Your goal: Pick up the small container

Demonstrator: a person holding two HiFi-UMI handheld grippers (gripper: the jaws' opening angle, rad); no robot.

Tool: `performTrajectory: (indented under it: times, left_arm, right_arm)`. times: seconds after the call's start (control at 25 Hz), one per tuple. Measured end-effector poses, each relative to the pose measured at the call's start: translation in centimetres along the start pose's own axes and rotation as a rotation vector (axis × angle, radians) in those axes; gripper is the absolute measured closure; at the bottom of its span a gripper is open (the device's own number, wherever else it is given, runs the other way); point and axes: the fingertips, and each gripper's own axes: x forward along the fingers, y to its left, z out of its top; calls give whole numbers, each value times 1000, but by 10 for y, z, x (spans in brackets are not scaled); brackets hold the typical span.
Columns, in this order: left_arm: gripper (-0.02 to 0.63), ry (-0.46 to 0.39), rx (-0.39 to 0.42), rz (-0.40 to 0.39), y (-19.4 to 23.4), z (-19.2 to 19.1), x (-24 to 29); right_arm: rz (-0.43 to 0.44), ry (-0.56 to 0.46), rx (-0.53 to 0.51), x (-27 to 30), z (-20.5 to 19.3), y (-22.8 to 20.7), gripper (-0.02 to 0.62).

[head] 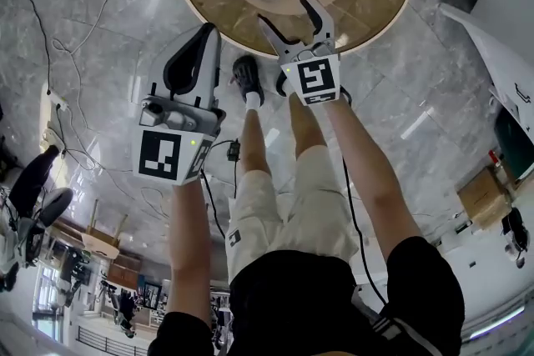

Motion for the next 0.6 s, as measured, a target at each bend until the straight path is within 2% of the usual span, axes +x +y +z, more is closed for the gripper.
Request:
performTrajectory:
  times: [0.24,0.6]
  left_arm:
    - [588,-10,-25,45,13,-21,22]
    - [588,50,3,27,20,-51,30]
  right_arm:
    - [4,21,-1,35,-31,-8,239]
    - [0,15,-23,72,-51,-12,239]
